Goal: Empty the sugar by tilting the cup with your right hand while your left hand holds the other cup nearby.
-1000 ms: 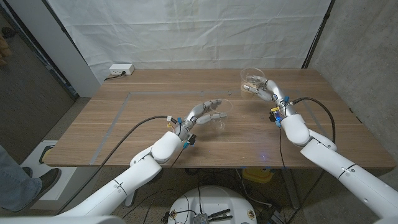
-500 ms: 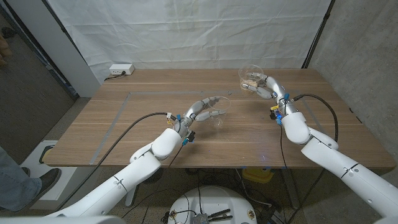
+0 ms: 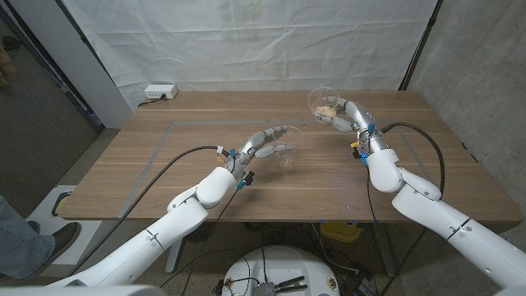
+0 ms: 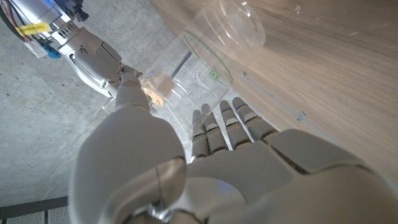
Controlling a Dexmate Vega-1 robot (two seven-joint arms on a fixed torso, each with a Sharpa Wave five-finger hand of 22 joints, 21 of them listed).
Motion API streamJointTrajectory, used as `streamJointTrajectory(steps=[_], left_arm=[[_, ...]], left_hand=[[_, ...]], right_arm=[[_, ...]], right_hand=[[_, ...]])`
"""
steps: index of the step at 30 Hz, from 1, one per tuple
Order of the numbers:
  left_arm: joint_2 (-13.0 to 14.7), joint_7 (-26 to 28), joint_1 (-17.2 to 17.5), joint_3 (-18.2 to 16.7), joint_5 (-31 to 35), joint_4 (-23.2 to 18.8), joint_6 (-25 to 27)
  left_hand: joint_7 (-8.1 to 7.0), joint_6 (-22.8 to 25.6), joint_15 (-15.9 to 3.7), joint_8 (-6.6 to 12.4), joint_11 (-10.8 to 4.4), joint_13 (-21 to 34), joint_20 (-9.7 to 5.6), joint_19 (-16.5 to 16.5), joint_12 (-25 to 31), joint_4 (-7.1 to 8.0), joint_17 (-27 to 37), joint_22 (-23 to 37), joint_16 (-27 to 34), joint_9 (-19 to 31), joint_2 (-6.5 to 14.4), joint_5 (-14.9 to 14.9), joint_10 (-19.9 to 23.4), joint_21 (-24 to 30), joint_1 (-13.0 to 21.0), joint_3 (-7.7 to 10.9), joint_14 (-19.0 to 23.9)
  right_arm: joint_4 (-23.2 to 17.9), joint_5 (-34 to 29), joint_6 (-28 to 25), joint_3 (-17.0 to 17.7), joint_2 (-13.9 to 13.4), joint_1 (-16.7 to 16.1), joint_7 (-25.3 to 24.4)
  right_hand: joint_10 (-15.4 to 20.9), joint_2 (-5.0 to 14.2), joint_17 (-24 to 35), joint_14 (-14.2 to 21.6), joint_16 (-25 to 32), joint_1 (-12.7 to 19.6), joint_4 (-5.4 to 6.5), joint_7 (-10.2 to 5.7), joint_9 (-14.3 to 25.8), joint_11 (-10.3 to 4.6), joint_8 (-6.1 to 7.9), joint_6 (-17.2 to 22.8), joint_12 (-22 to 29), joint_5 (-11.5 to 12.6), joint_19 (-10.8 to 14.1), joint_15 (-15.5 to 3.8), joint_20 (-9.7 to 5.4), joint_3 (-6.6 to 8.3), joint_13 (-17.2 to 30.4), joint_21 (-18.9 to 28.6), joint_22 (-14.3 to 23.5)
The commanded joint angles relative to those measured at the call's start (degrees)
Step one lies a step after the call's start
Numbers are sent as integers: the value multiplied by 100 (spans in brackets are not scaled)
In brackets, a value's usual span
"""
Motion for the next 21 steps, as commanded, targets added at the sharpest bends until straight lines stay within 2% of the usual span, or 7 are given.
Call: streamJointTrajectory(steps=[1, 6, 16, 21], left_arm=[[59, -56, -1, -59, -74, 85, -170], [71, -67, 2, -74, -90, 85, -193], [91, -95, -14, -98, -115, 98, -205], [77, -126, -48, -87, -121, 150, -273]], left_hand=[[-15, 6, -197, -20, -6, 7, -22, -36, -13, 28, 8, 9, -7, 31, 39, 7, -21, -34, 21, -2, -27], [-13, 7, -195, -23, -19, 7, -18, -35, -17, 37, 9, 10, -8, 31, 38, 4, -24, -38, 11, -10, -34], [-8, 4, -197, -35, 0, 8, -18, -51, -26, 58, 11, 13, -7, 32, 46, -3, -31, -56, -9, -26, -46], [-5, -8, -184, -44, -14, 9, -12, -54, -31, 65, 11, 13, -8, 32, 49, -5, -38, -61, -14, -31, -52]], right_arm=[[-496, -1080, -900, -218, -117, -52, -28], [-569, -969, -816, -188, -144, -35, 197], [-773, -1966, -1356, -456, -200, 39, 352], [-815, -2184, -1432, -492, -184, 60, 468]], right_hand=[[64, 62, 13, 62, 11, 19, -1, -4, 17, -4, -15, 42, -16, -18, 52, -630, -137, 17, 12, 1, 12], [61, 64, 13, 64, 8, 23, 0, -17, 17, -18, -19, 49, -22, -27, 50, -638, -139, 16, 12, -3, 12], [61, 71, 13, 57, 1, 27, 2, -15, 18, -26, -29, 50, -32, -40, 57, -650, -145, 14, 12, -6, 12], [62, 72, 13, 53, -2, 30, 2, -20, 18, -31, -30, 59, -36, -46, 61, -655, -149, 13, 12, -7, 12]])
